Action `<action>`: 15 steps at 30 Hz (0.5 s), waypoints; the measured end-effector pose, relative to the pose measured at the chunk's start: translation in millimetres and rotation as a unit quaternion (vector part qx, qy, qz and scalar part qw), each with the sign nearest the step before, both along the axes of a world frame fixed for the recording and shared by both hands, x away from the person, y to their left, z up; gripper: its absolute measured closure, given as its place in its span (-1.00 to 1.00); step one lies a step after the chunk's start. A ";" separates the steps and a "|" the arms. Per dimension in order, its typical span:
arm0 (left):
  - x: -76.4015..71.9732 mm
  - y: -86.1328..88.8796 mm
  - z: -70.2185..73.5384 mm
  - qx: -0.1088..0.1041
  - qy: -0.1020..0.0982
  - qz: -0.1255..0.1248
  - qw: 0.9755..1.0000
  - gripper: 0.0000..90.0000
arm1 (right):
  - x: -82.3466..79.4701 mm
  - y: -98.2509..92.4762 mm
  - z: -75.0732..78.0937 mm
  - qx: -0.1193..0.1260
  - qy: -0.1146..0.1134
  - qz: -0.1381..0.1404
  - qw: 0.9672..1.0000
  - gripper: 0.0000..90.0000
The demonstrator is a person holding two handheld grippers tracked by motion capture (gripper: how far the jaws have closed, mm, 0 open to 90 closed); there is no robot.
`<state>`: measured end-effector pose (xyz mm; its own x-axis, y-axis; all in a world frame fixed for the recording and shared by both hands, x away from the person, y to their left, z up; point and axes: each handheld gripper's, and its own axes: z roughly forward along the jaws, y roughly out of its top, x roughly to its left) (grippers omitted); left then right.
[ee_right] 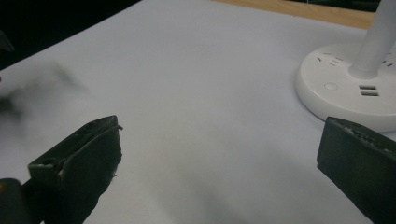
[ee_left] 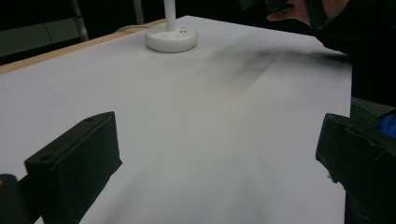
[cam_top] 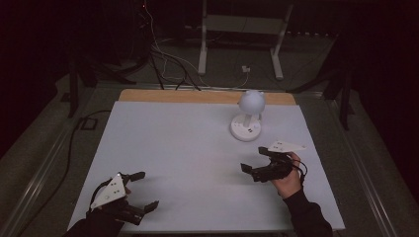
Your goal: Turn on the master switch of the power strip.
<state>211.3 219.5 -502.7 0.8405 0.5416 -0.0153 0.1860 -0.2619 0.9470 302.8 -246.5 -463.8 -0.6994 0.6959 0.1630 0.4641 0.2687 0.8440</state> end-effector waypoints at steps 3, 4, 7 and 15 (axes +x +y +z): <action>0.0 0.0 0.0 -0.001 0.000 -0.001 1.000 -0.99 | -7.3 -5.0 -0.9 0.009 -0.010 0.000 1.000 -1.00; 0.1 0.0 0.0 -0.001 0.001 -0.001 1.000 -0.99 | -10.1 -7.0 -2.1 0.011 -0.015 -0.001 1.000 -1.00; -0.1 -0.3 0.1 -0.001 0.000 -0.001 1.000 -0.99 | -15.3 -11.7 -6.2 0.009 -0.022 -0.002 1.000 -1.00; 0.2 -0.3 0.1 -0.001 0.001 -0.002 1.000 -0.99 | -27.8 -21.2 -20.3 -0.014 -0.023 -0.005 1.000 -1.00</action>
